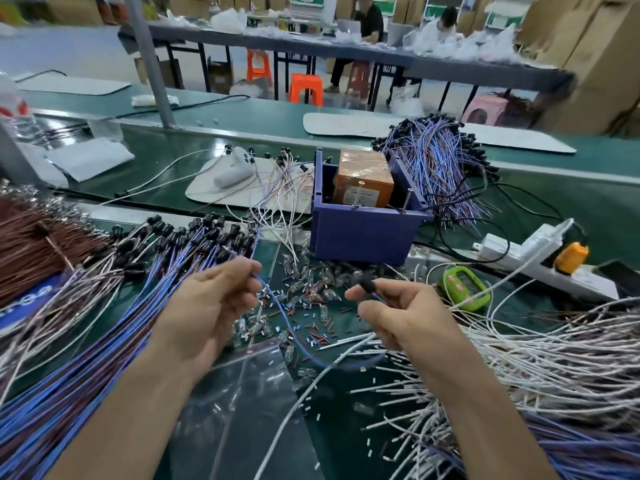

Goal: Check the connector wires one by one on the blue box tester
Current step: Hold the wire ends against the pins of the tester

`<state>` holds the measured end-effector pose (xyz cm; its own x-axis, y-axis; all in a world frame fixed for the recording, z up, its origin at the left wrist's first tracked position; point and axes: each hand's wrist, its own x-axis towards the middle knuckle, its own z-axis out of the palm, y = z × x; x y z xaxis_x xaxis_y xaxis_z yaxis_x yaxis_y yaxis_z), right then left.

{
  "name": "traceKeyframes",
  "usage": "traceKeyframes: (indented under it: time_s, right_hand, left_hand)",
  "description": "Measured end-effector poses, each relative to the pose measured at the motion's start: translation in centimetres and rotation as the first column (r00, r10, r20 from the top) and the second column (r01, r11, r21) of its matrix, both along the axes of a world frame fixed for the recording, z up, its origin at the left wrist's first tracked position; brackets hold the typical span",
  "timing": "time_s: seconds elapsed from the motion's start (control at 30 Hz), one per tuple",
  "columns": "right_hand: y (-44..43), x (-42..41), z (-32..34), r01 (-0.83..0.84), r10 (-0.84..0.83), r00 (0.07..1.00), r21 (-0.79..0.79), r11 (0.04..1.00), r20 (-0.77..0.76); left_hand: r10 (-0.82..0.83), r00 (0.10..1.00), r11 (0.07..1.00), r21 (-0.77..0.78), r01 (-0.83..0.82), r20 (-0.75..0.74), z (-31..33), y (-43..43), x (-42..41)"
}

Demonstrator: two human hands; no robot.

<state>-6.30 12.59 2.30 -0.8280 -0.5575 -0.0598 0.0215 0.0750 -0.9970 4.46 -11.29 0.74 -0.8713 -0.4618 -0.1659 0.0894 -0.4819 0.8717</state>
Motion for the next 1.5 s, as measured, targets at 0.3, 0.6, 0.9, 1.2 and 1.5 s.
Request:
traceKeyframes:
  time_s: [0.3, 0.6, 0.9, 1.2, 1.5]
  right_hand:
    - [-2.3, 2.6, 0.2, -0.092, 0.094, 0.994, -0.05, 0.995, 0.051]
    - [-3.5, 3.6, -0.5, -0.19, 0.225, 0.926, -0.143, 0.971, 0.304]
    - [-3.3, 3.2, 0.2, -0.185, 0.22, 0.929, -0.141, 0.973, 0.297]
    - [-2.3, 2.5, 0.3, -0.053, 0.088, 0.942, -0.117, 0.992, 0.325]
    - [-2.3, 2.8, 0.6, 0.0, 0.03, 0.972, -0.128, 0.992, 0.234]
  left_hand:
    - [-0.193, 0.969, 0.891, -0.385, 0.239, 0.154, 1.2, 5.7, -0.6]
    - [0.019, 0.998, 0.928, -0.372, 0.006, 0.063, 1.3, 6.0, -0.4]
    - [0.116, 0.993, 0.968, -0.226, -0.112, 0.004, 0.9, 5.9, -0.3]
    - [0.273, 0.962, 0.867, -0.439, -0.237, 0.021, 1.1, 4.5, 0.3]
    - [0.139, 0.99, 0.546, -0.833, -0.093, -0.02, 0.3, 7.1, 0.3]
